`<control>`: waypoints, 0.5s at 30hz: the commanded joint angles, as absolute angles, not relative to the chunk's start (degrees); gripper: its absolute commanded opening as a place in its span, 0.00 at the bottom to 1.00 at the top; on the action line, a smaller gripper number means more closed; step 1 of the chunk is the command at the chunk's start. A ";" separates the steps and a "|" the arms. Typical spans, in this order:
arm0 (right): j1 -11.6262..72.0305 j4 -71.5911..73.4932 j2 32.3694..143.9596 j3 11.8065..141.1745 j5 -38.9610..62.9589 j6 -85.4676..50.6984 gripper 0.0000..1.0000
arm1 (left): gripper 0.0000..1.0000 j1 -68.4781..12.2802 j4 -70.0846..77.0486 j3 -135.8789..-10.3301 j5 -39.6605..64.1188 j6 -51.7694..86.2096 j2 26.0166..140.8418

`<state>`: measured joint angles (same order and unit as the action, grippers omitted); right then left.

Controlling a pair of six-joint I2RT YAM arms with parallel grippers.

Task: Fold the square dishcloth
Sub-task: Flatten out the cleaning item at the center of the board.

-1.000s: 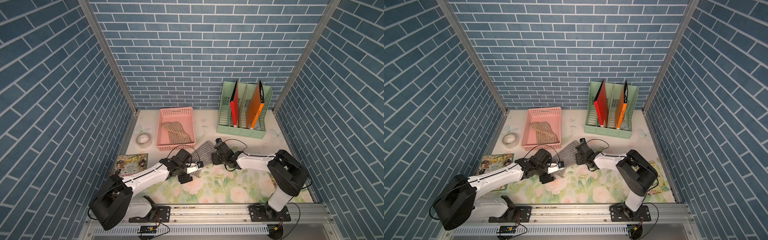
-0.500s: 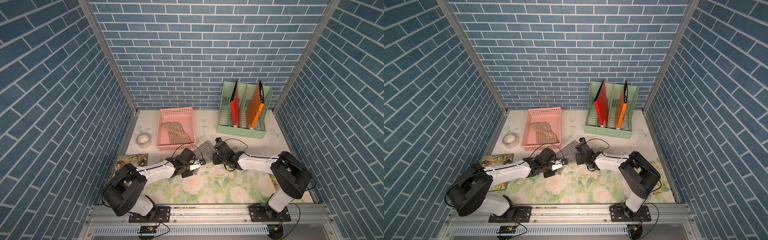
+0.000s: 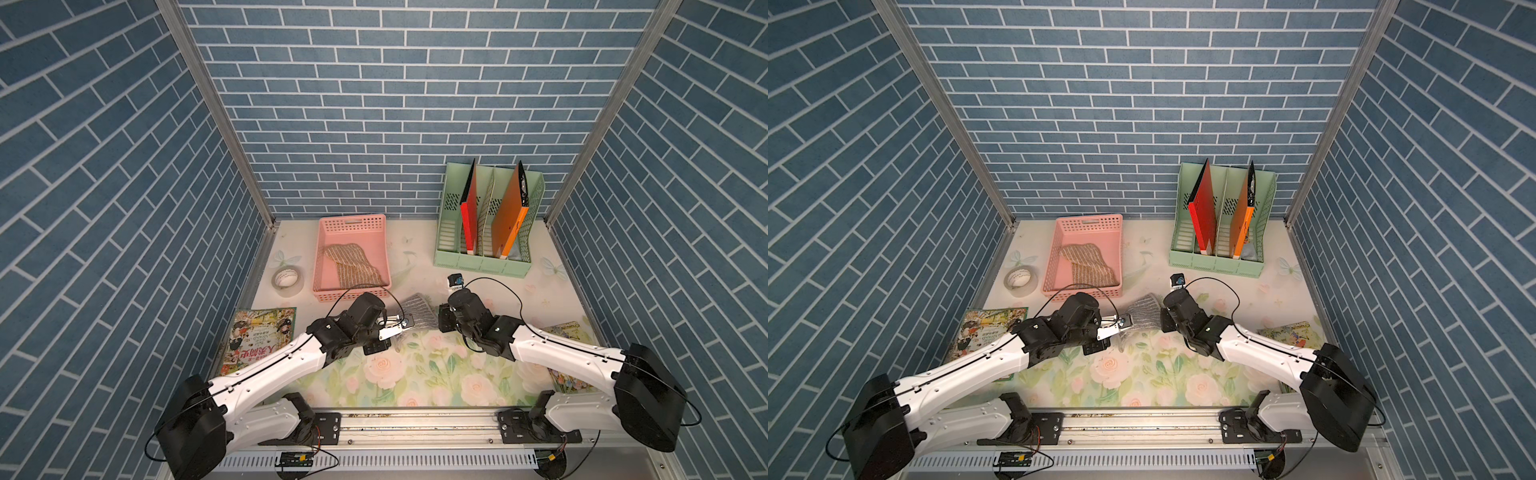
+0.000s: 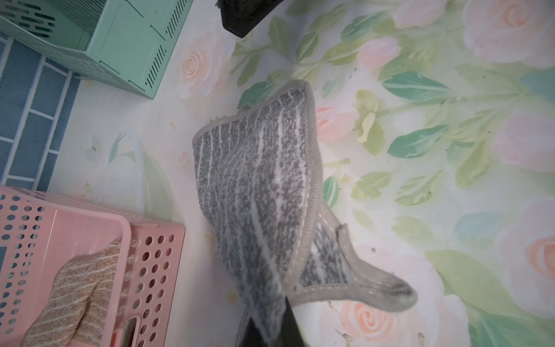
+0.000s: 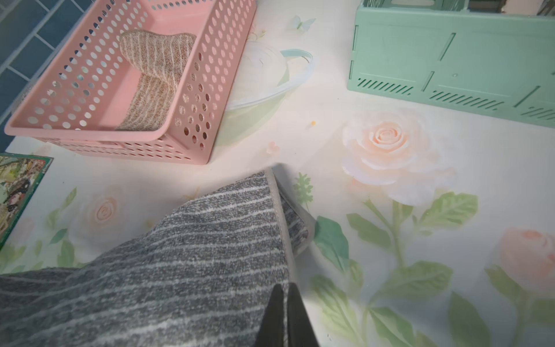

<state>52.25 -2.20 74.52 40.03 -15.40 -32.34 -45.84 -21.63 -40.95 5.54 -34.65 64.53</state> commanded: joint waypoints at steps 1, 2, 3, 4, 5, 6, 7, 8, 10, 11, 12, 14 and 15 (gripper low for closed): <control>54.66 -4.01 76.45 38.93 -18.59 -30.22 0.43 | 0.00 -46.23 -26.15 -39.78 5.53 -34.03 65.16; 55.78 -4.43 77.43 39.24 -19.43 -29.74 0.54 | 0.00 -46.23 -26.50 -39.31 5.46 -34.32 65.58; 56.82 -4.96 78.52 39.73 -20.49 -29.51 0.63 | 0.06 -46.23 -26.79 -38.60 5.41 -34.51 65.85; 57.67 -5.34 79.64 40.20 -21.08 -29.45 0.73 | 0.17 -46.23 -26.85 -37.97 5.25 -34.58 66.17; 58.56 -5.66 80.62 40.51 -21.25 -29.49 0.83 | 0.28 -46.23 -27.04 -37.33 5.16 -34.70 66.35; 59.09 -5.77 81.38 40.79 -21.16 -29.68 0.87 | 0.38 -46.23 -27.36 -36.74 5.11 -34.92 66.31; 59.43 -5.82 82.19 40.90 -20.95 -29.96 0.88 | 0.42 -46.23 -27.66 -36.20 5.10 -35.23 66.16; 59.60 -5.72 82.85 40.91 -20.61 -30.49 0.88 | 0.44 -46.16 -27.62 -35.65 4.85 -35.38 65.65; 59.60 -4.51 83.92 40.63 -19.09 -30.95 0.88 | 0.44 -46.16 -27.72 -34.75 4.14 -35.92 64.45; 59.66 -4.09 84.66 40.77 -18.29 -31.18 0.86 | 0.43 -46.14 -27.69 -34.48 3.91 -36.02 63.90; 59.60 -3.91 85.70 41.25 -17.65 -31.57 0.84 | 0.42 -46.14 -27.57 -34.19 3.63 -36.11 63.57; 59.59 -3.39 87.85 42.32 -16.71 -32.28 0.80 | 0.36 -46.14 -27.26 -33.78 2.99 -36.05 63.40; 59.59 -2.85 88.68 42.62 -16.07 -32.71 0.79 | 0.32 -46.19 -26.93 -33.57 2.50 -35.97 63.45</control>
